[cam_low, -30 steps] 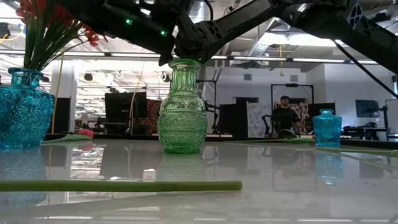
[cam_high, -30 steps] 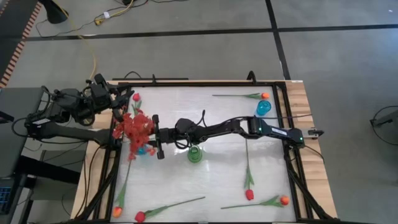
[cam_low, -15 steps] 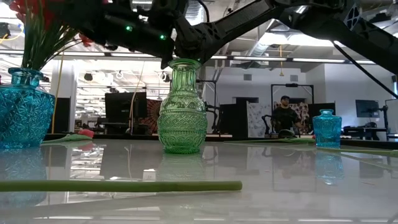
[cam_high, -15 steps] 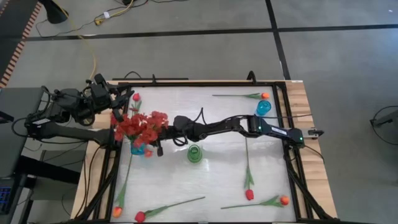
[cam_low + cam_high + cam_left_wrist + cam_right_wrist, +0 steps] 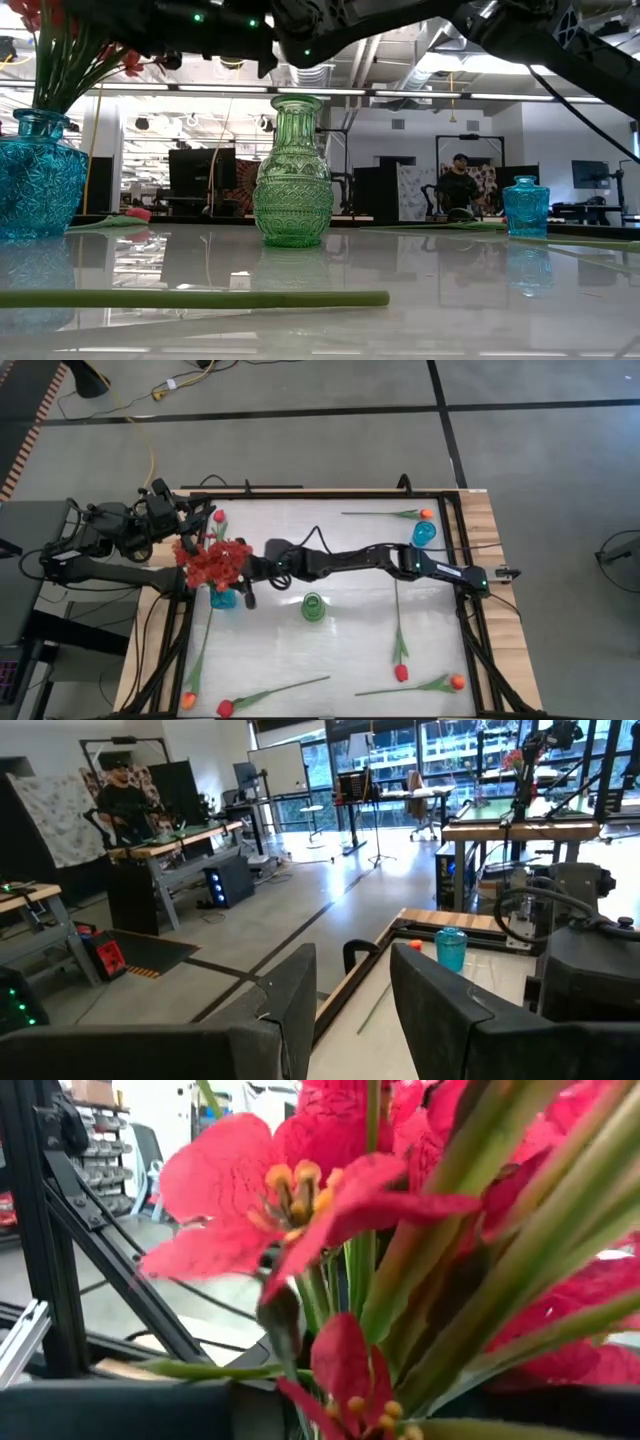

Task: Sort flowers into vase by color
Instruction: Put the red flowers into the left blue vase

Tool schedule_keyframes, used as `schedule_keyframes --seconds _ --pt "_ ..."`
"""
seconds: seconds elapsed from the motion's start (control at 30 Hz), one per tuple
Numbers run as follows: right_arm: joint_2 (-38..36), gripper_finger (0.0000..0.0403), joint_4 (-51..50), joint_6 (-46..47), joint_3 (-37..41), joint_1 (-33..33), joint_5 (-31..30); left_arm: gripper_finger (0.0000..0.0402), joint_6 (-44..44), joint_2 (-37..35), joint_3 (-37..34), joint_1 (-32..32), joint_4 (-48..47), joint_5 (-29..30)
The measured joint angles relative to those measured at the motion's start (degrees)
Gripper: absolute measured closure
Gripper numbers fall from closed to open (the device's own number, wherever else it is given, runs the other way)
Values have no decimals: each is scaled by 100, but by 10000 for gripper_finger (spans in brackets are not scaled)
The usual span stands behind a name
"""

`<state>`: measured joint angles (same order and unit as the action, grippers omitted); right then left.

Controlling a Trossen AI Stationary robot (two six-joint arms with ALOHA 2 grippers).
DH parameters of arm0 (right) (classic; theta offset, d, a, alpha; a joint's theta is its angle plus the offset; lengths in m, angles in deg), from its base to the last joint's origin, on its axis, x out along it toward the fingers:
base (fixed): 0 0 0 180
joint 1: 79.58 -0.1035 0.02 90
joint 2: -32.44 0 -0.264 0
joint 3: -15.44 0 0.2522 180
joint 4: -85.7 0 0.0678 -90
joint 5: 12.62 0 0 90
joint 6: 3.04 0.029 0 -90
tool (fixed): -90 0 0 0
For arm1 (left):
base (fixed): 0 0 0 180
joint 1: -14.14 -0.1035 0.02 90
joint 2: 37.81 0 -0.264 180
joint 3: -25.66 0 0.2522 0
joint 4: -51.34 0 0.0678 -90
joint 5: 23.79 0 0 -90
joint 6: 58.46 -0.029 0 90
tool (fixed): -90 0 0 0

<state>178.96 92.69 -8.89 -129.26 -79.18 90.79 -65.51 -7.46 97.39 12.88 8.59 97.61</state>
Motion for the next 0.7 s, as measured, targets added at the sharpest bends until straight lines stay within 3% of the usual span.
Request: schedule_keyframes --seconds 0.27,0.7 --pt "-44 230 -1113 132 -395 75 2 282 0 0 0 0 -4 -2" --pt "-120 122 -1842 254 -408 92 304 282 11 0 0 0 -7 -13"
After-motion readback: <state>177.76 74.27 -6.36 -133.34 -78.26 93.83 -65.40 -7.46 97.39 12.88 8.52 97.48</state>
